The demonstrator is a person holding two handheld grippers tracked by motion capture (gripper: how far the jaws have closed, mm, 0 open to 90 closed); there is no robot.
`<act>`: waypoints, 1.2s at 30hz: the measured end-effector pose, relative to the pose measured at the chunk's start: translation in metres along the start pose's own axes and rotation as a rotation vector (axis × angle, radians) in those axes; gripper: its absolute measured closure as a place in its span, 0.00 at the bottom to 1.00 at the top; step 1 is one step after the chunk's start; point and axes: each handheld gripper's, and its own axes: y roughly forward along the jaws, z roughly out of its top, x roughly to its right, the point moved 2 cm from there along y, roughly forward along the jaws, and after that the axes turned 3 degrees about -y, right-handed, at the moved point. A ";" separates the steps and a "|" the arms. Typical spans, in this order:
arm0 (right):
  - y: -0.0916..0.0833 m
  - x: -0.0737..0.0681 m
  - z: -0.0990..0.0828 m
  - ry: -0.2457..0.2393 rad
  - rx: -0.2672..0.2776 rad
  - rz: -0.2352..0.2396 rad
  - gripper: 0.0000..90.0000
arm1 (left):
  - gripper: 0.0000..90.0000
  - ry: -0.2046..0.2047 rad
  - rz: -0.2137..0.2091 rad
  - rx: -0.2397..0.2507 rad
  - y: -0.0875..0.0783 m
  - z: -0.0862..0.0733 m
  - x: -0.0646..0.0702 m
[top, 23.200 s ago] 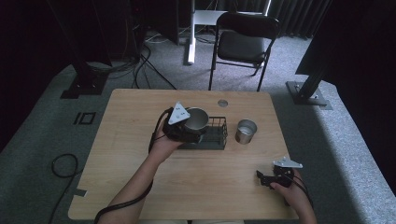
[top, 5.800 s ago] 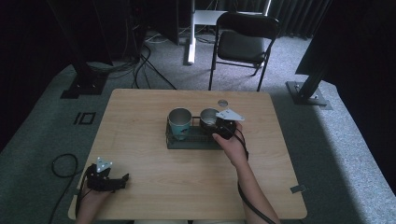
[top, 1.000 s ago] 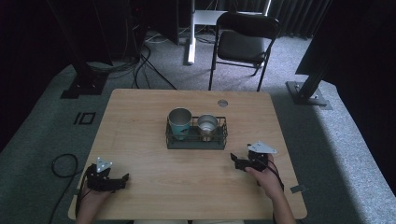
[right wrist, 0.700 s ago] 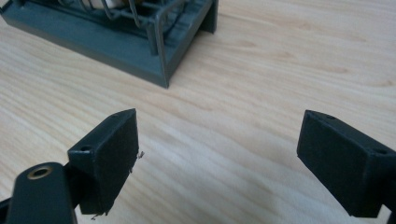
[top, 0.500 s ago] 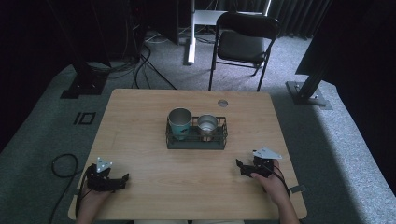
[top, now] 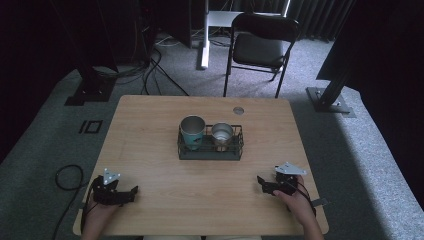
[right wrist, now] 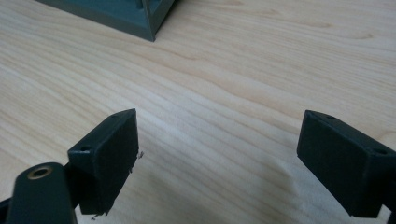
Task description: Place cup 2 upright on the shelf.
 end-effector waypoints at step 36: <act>-0.003 0.007 -0.009 0.077 -0.114 -0.103 0.13 | 0.00 0.001 0.001 0.000 0.000 0.000 0.000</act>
